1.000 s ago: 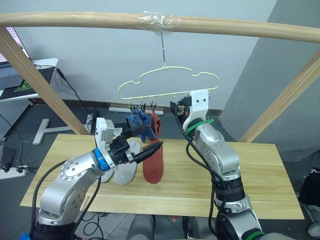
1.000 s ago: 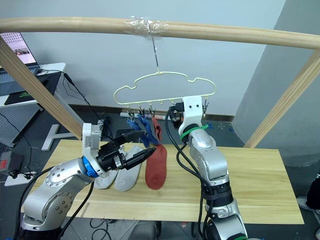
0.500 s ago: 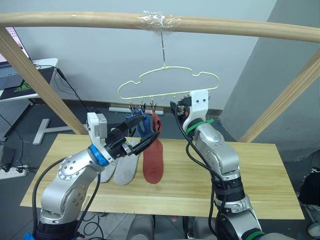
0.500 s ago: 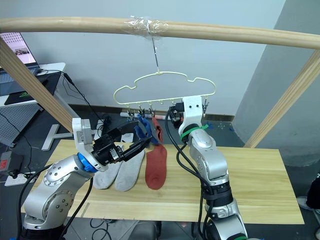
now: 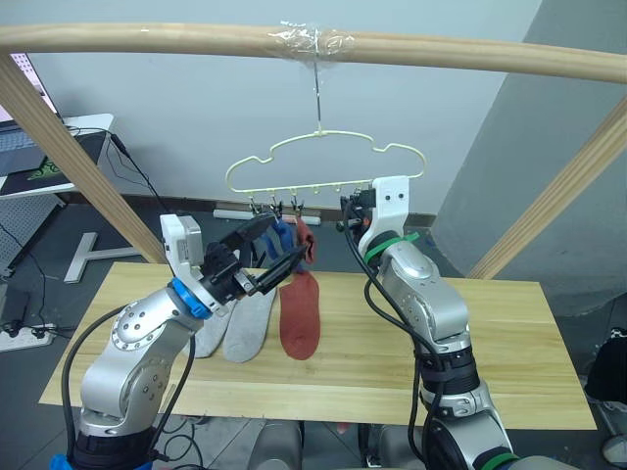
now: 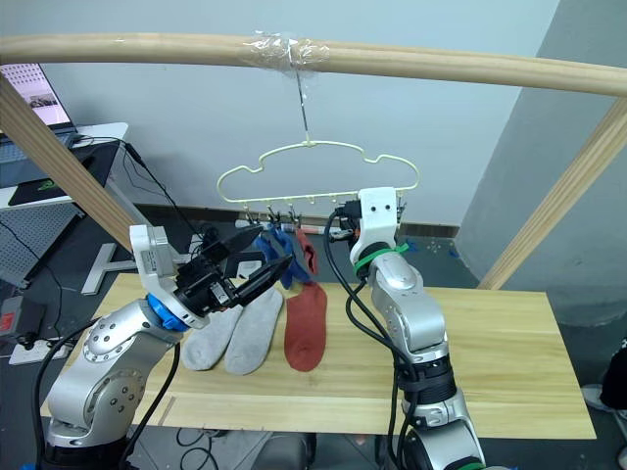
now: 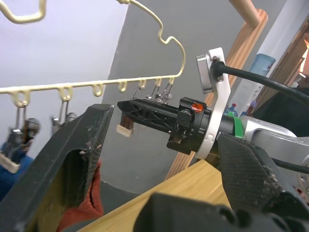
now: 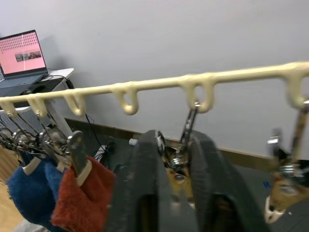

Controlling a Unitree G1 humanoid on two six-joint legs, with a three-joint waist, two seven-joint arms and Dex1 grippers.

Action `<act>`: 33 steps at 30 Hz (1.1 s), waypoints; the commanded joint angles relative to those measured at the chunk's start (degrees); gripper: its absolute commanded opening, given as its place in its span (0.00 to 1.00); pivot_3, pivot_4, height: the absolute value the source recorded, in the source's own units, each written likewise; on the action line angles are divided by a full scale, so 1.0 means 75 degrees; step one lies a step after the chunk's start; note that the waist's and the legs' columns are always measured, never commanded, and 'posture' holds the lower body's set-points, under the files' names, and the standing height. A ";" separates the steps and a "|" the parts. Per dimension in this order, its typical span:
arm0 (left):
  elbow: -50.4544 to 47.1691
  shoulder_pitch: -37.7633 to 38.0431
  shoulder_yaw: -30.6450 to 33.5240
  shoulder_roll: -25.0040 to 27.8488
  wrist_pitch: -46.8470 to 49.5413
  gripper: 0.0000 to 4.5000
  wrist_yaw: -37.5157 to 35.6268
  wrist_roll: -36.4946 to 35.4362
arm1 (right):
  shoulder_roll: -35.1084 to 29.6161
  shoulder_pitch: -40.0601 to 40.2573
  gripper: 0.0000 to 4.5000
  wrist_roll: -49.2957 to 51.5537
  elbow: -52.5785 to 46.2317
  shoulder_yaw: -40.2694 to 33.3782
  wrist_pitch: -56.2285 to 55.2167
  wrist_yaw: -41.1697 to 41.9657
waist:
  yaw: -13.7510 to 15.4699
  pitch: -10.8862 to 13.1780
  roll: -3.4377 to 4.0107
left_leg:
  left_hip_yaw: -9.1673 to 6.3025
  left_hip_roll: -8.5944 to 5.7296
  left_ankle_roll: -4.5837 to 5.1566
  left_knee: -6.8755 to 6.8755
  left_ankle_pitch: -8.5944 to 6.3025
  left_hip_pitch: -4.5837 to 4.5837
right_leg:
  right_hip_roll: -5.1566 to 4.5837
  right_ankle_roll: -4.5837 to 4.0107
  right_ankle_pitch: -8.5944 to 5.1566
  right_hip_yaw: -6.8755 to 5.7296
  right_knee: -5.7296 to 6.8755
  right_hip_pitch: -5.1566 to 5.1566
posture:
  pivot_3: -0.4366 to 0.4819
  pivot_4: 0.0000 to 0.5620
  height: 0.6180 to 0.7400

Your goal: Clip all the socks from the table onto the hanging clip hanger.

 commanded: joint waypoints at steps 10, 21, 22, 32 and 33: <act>-0.0034 0.0894 -0.1081 0.0155 -0.0769 0.89 0.0145 0.2007 | -0.0209 -0.0123 0.00 0.0078 -0.0424 0.0006 0.0045 0.0173 | -0.0003 -0.0001 -0.0001 | 0.0003 -0.0002 0.0000 -0.0005 0.0000 0.0000 | 0.0000 -0.0002 -0.0001 0.0004 -0.0002 -0.0002 | 0.63 0.27 1.00; 0.4234 0.0076 -0.2919 -0.1059 -0.1959 0.99 0.1572 0.5193 | -0.0840 0.0033 0.00 0.0266 -0.0760 -0.0144 0.0368 0.0576 | 0.0004 0.0003 0.0005 | 0.0003 -0.0009 0.0001 -0.0005 0.0000 -0.0001 | 0.0005 -0.0005 -0.0003 -0.0002 0.0003 -0.0006 | 0.60 0.30 1.00; 0.4574 -0.0130 -0.2974 -0.1197 -0.1961 0.99 0.1695 0.5340 | -0.0860 0.0044 0.00 0.0268 -0.0770 -0.0143 0.0383 0.0580 | 0.0008 0.0003 0.0006 | 0.0003 -0.0012 0.0000 -0.0003 0.0001 -0.0003 | 0.0006 -0.0005 -0.0003 -0.0005 0.0003 -0.0006 | 0.60 0.30 1.00; 0.7311 -0.1748 -0.2608 -0.1928 -0.2149 0.99 0.2773 0.5883 | -0.0877 0.0108 0.00 0.0305 -0.0896 -0.0156 0.0530 0.0417 | -0.0071 0.0001 0.0002 | 0.0004 -0.0017 0.0000 -0.0004 -0.0001 -0.0004 | 0.0007 0.0000 0.0001 -0.0008 0.0007 -0.0005 | 0.57 0.33 1.00; 0.7422 -0.1799 -0.2568 -0.1967 -0.2006 0.99 0.2684 0.5788 | -0.0882 0.0112 0.00 0.0304 -0.0909 -0.0159 0.0540 0.0406 | -0.0078 0.0001 0.0001 | 0.0003 -0.0016 0.0001 -0.0005 -0.0001 -0.0005 | 0.0006 0.0000 0.0001 -0.0008 0.0006 -0.0005 | 0.57 0.33 1.00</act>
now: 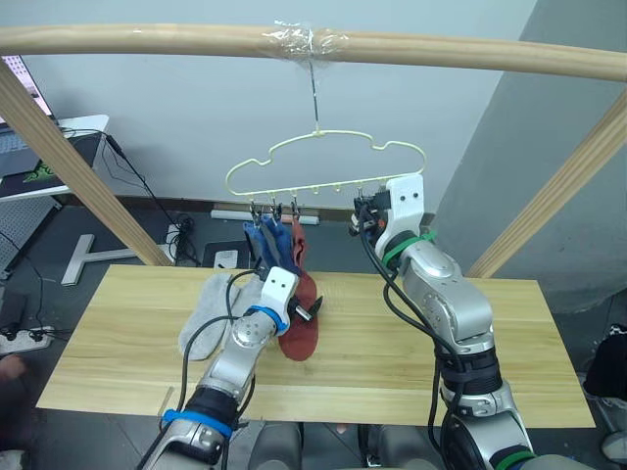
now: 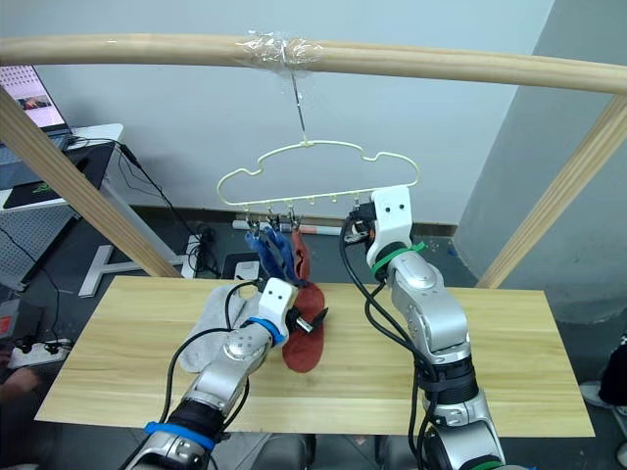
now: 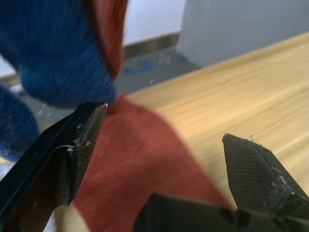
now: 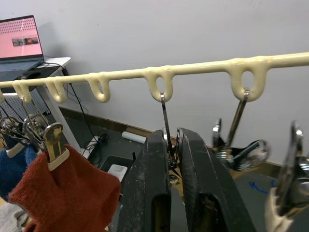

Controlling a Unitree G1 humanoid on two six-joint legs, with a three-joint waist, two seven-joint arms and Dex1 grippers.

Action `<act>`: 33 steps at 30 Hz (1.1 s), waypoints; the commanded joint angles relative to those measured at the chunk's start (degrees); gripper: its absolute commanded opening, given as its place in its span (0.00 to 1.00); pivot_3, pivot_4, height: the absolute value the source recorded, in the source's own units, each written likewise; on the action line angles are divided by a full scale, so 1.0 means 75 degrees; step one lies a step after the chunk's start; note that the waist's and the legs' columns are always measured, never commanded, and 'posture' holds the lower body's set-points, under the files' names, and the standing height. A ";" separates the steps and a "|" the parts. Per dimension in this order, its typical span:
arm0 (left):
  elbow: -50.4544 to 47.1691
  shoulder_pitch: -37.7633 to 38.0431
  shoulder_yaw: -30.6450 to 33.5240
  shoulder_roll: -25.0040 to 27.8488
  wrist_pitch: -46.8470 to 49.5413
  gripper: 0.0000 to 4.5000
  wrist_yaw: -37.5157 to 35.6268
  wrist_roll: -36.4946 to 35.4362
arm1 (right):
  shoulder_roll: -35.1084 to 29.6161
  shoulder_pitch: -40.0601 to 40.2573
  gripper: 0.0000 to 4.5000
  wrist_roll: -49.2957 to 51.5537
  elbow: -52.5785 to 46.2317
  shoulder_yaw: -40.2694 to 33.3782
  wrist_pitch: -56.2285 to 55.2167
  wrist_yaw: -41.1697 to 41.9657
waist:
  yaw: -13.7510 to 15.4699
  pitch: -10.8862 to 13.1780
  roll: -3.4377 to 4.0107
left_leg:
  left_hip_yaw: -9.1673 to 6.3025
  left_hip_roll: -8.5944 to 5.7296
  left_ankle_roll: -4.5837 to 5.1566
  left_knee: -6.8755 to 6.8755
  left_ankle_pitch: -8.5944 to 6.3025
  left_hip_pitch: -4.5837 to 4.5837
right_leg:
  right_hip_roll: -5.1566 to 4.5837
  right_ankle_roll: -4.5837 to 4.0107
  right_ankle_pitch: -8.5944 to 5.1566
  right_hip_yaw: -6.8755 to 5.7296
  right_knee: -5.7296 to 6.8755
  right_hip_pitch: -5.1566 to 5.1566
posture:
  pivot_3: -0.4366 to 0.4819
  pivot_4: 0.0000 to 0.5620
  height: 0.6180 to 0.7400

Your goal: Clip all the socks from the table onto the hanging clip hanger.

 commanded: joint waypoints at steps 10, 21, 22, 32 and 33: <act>0.0450 0.0000 -0.0026 -0.0094 0.1184 0.91 -0.1123 -0.0174 | -0.0057 0.0010 0.00 0.0051 -0.0385 -0.0128 0.0078 -0.0167 | -0.0075 -0.0001 -0.0001 | -0.0003 0.0000 0.0001 0.0004 0.0000 0.0006 | -0.0007 0.0006 0.0003 -0.0002 0.0000 0.0011 | 0.56 0.34 1.00; -0.0305 0.0572 -0.0010 -0.0047 0.0669 0.22 -0.1732 -0.0342 | -0.0337 -0.0094 0.00 0.0191 -0.0316 -0.0317 0.0163 0.0075 | -0.0095 0.0000 0.0000 | -0.0003 0.0006 0.0001 0.0003 0.0000 0.0009 | -0.0009 0.0006 0.0002 0.0004 -0.0001 0.0012 | 0.56 0.35 1.00; -0.0346 0.0591 -0.0002 -0.0047 0.0609 0.16 -0.1777 -0.0362 | -0.0379 -0.0109 0.00 0.0224 -0.0316 -0.0351 0.0190 0.0117 | -0.0095 0.0000 0.0000 | -0.0004 0.0006 0.0001 0.0003 0.0000 0.0008 | -0.0009 0.0006 0.0002 0.0003 -0.0001 0.0012 | 0.56 0.35 1.00; -0.2729 0.0956 0.0514 -0.0504 0.1369 0.01 -0.3803 -0.3064 | -0.0722 -0.0757 0.00 0.1988 -0.0922 -0.1708 0.2589 0.0548 | -0.0094 0.0055 -0.0004 | -0.0012 0.0014 0.0002 0.0004 0.0000 -0.0003 | -0.0011 0.0006 0.0002 -0.0002 -0.0002 0.0009 | 0.55 0.35 1.00; -0.3049 0.0954 0.0507 -0.0460 0.1580 0.01 -0.3855 -0.3200 | -0.0690 -0.0882 0.00 0.2295 -0.0990 -0.1960 0.3029 0.0536 | -0.0095 0.0061 -0.0001 | -0.0013 0.0016 0.0002 0.0004 0.0001 -0.0005 | -0.0012 0.0005 0.0002 -0.0001 -0.0002 0.0009 | 0.55 0.35 1.00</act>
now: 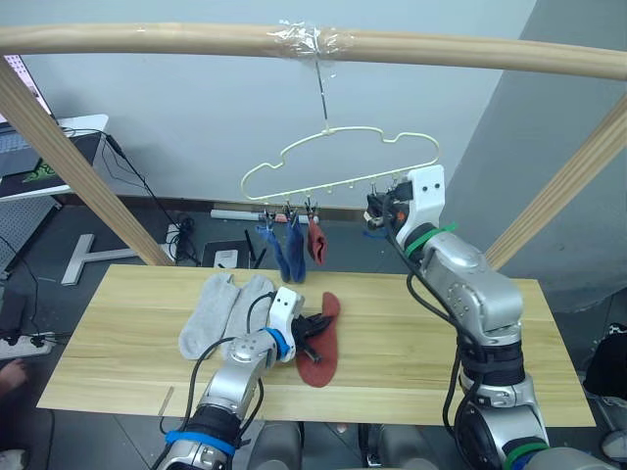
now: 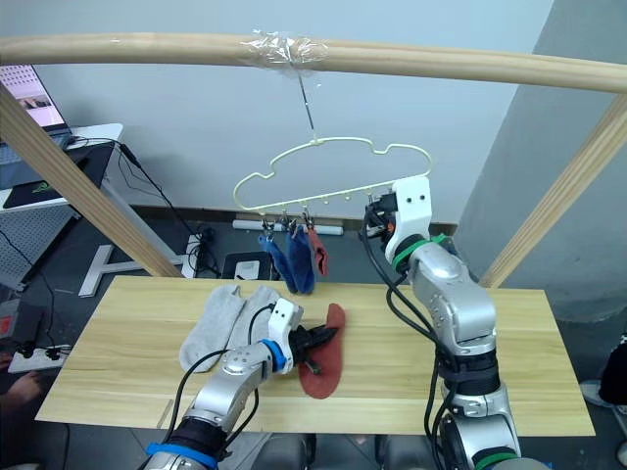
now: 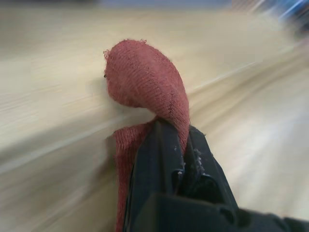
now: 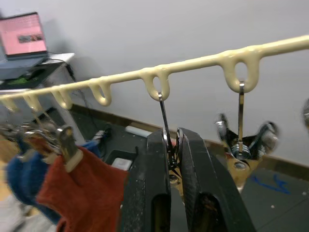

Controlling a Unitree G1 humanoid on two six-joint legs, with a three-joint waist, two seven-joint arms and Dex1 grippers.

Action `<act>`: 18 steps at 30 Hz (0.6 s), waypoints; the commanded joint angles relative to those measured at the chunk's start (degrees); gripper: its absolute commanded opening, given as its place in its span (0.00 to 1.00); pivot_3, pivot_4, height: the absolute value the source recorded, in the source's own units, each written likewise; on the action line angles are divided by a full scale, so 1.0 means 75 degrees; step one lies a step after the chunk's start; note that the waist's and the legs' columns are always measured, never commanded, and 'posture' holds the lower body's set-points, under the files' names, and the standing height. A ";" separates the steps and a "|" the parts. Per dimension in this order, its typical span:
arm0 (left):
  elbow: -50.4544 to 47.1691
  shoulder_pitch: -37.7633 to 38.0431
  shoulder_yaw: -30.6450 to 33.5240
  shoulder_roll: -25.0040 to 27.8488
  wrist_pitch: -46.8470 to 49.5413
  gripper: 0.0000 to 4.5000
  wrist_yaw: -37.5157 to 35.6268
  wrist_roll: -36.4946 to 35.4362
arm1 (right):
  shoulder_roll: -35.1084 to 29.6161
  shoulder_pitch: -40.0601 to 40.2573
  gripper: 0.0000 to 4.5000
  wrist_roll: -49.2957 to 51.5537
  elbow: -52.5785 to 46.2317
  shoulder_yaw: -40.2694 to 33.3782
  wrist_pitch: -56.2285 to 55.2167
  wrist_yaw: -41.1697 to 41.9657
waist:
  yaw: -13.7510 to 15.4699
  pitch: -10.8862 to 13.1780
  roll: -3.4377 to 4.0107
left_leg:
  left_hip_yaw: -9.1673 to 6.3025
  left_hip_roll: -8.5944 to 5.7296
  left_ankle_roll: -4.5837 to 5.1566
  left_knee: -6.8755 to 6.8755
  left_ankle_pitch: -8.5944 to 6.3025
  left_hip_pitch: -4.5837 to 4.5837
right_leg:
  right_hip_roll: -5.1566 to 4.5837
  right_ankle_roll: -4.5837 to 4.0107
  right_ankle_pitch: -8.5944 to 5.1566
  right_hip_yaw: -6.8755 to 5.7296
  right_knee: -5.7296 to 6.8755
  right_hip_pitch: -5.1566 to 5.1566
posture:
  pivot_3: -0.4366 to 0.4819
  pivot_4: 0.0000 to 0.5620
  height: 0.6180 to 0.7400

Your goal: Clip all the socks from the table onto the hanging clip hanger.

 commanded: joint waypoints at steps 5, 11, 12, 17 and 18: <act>-0.2464 -0.0382 0.0023 0.0115 0.1472 0.01 -0.0517 -0.1437 | 0.0462 -0.1183 0.00 0.2096 -0.0458 -0.2351 0.3146 -0.0470 | -0.0024 0.0025 0.0028 | 0.0004 -0.0009 0.0000 -0.0003 0.0000 0.0002 | 0.0002 0.0000 0.0000 0.0003 -0.0002 -0.0001 | 0.55 0.35 1.00; -0.2839 -0.1044 0.0480 -0.0414 0.2339 0.01 0.0201 -0.2243 | 0.1105 -0.2014 0.00 0.2591 -0.0427 -0.3675 0.4638 -0.0950 | -0.0027 0.0054 0.0044 | 0.0005 -0.0018 0.0004 -0.0002 -0.0002 -0.0005 | 0.0003 0.0001 0.0000 0.0002 -0.0007 -0.0004 | 0.55 0.35 1.00; -0.2856 -0.1113 0.0479 -0.0423 0.2412 0.01 0.0226 -0.2300 | 0.1163 -0.2106 0.00 0.2597 -0.0439 -0.3799 0.4772 -0.1002 | -0.0034 0.0055 0.0046 | 0.0007 -0.0018 0.0005 -0.0002 -0.0003 -0.0005 | 0.0003 0.0001 0.0000 0.0002 -0.0006 -0.0004 | 0.55 0.35 1.00; -0.2983 -0.1281 0.0658 -0.0552 0.2348 0.01 0.0410 -0.2525 | 0.1295 -0.2339 0.00 0.2651 -0.0443 -0.4239 0.5195 -0.1141 | -0.0054 0.0058 0.0050 | 0.0011 -0.0021 0.0007 -0.0006 -0.0004 -0.0005 | 0.0010 -0.0001 0.0000 0.0003 -0.0007 -0.0008 | 0.54 0.35 1.00; -0.3016 -0.1262 0.0653 -0.0516 0.2351 0.01 0.0410 -0.2534 | 0.1271 -0.2334 0.00 0.2648 -0.0439 -0.4244 0.5195 -0.1154 | -0.0061 0.0059 0.0050 | 0.0010 -0.0020 0.0007 -0.0006 -0.0005 -0.0006 | 0.0010 -0.0001 0.0000 0.0003 -0.0008 -0.0008 | 0.54 0.35 1.00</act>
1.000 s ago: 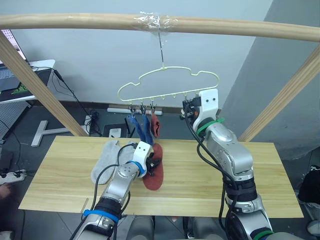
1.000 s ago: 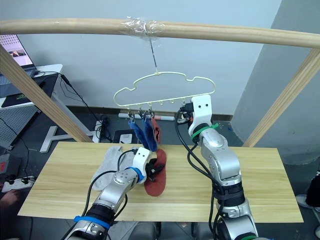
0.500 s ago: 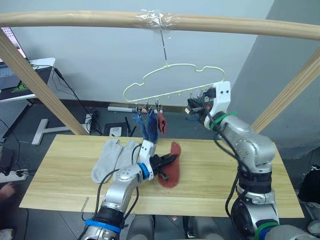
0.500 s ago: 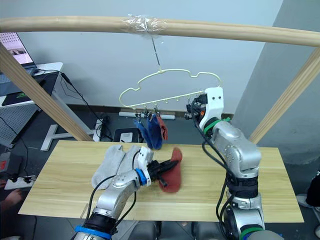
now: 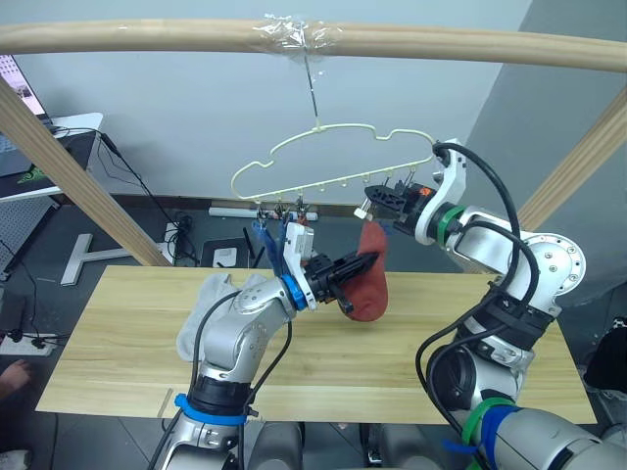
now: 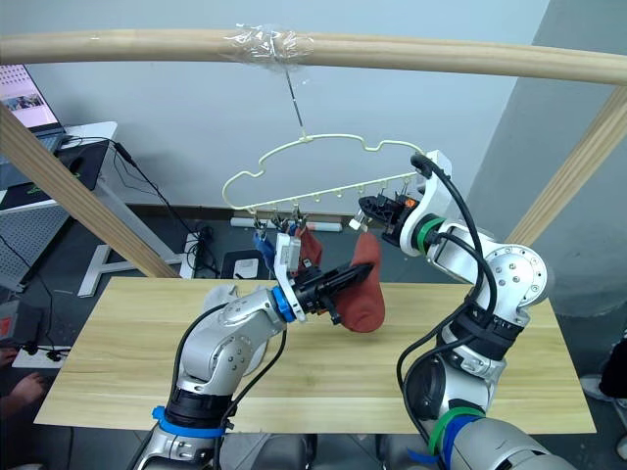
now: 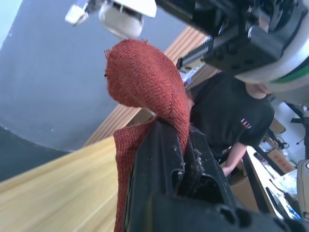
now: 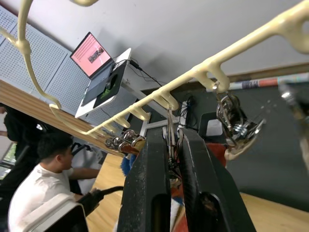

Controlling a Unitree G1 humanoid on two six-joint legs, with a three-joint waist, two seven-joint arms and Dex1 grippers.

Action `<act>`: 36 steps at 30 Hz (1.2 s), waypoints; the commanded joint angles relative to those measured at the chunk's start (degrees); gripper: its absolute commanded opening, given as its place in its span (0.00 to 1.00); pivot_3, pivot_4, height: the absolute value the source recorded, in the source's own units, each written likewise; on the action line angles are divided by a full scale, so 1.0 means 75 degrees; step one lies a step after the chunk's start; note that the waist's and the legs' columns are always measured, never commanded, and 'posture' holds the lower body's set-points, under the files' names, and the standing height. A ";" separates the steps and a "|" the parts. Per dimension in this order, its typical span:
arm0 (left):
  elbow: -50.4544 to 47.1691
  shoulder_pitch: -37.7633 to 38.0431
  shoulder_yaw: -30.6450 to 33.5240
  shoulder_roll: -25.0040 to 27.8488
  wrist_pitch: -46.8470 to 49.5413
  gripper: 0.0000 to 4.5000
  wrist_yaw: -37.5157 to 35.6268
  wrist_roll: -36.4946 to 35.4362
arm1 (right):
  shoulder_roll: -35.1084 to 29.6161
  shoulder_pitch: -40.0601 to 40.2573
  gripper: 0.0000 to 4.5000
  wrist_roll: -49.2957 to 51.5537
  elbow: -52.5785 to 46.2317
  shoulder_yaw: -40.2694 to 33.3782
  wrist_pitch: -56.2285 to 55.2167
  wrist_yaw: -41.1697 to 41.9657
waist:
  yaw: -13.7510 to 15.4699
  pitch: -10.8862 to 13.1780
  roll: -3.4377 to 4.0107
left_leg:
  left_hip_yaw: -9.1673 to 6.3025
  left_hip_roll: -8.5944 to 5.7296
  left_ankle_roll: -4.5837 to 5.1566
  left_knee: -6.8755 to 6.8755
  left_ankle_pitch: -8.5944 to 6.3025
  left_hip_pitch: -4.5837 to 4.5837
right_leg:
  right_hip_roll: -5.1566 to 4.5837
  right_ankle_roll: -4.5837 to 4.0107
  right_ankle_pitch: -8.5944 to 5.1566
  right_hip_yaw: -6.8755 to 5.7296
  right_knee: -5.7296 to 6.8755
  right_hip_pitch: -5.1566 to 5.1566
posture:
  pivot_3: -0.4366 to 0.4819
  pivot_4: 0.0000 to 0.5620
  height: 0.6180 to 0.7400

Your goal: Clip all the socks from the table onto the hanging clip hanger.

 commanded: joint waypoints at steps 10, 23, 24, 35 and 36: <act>-0.0648 0.0028 0.0143 0.0219 -0.0126 0.01 -0.0020 -0.0268 | -0.0049 -0.0162 0.00 0.0207 -0.0284 -0.0250 0.0060 -0.0168 | -0.0014 0.0002 0.0000 | 0.0004 -0.0001 0.0001 0.0000 0.0000 -0.0001 | 0.0000 0.0001 -0.0001 0.0002 -0.0001 -0.0001 | 0.55 0.34 1.00; -0.0454 -0.0187 0.0153 0.0179 -0.0238 0.01 0.0094 -0.0249 | 0.0237 -0.0100 0.00 0.0785 -0.0308 -0.0373 0.0060 -0.0581 | -0.0014 0.0002 0.0000 | 0.0003 -0.0002 0.0001 0.0000 0.0000 -0.0005 | 0.0002 0.0002 -0.0001 0.0002 -0.0002 -0.0004 | 0.55 0.33 1.00; -0.0435 -0.0183 0.0139 0.0179 -0.0260 0.01 0.0094 -0.0242 | 0.0251 -0.0105 0.00 0.0840 -0.0303 -0.0397 0.0060 -0.0635 | -0.0014 0.0002 0.0001 | 0.0004 -0.0002 0.0000 0.0000 0.0000 -0.0005 | 0.0002 0.0001 -0.0001 0.0003 -0.0003 -0.0004 | 0.55 0.33 1.00; -0.0221 -0.0281 0.0126 0.0152 -0.0473 0.00 0.0145 -0.0194 | 0.0113 -0.0100 0.08 0.1451 -0.0135 -0.0482 0.0060 -0.1065 | -0.0016 0.0004 0.0000 | 0.0005 -0.0002 0.0001 0.0000 -0.0001 -0.0017 | 0.0003 0.0002 -0.0001 0.0003 -0.0005 -0.0014 | 0.55 0.34 1.00; -0.0269 -0.0260 0.0127 0.0168 -0.0451 0.00 0.0138 -0.0217 | 0.0111 -0.0092 0.16 0.1510 -0.0130 -0.0502 0.0060 -0.1084 | -0.0016 0.0004 0.0000 | 0.0005 -0.0003 0.0001 0.0000 -0.0001 -0.0019 | 0.0004 0.0002 -0.0001 0.0003 -0.0005 -0.0016 | 0.55 0.34 1.00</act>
